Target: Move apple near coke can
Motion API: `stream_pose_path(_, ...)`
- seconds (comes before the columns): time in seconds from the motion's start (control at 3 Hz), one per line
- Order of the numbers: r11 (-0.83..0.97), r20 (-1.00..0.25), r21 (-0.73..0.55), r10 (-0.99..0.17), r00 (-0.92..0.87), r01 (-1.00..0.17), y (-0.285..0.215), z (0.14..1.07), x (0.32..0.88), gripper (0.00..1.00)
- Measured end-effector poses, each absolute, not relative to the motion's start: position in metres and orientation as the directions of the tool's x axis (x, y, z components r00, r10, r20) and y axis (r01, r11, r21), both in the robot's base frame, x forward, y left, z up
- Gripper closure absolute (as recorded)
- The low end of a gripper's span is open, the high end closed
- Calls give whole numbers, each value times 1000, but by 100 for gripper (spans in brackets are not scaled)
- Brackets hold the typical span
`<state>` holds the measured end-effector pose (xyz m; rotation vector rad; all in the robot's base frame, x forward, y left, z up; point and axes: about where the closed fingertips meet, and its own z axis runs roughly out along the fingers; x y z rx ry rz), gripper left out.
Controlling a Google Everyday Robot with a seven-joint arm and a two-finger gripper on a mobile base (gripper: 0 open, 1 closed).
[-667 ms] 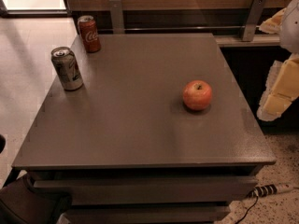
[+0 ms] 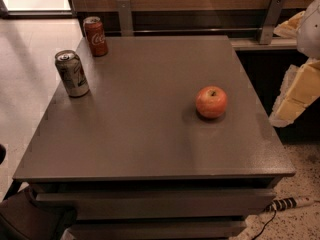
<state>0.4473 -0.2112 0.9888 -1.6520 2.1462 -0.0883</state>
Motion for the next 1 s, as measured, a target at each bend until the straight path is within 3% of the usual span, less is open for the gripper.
stream_pose_path(0.67,374,-675,-249,-728,-116,-893,-217,896,503,0)
stream_pose_path(1.0,417,-839,-217,-541,-49,-883,-192,874,526,0)
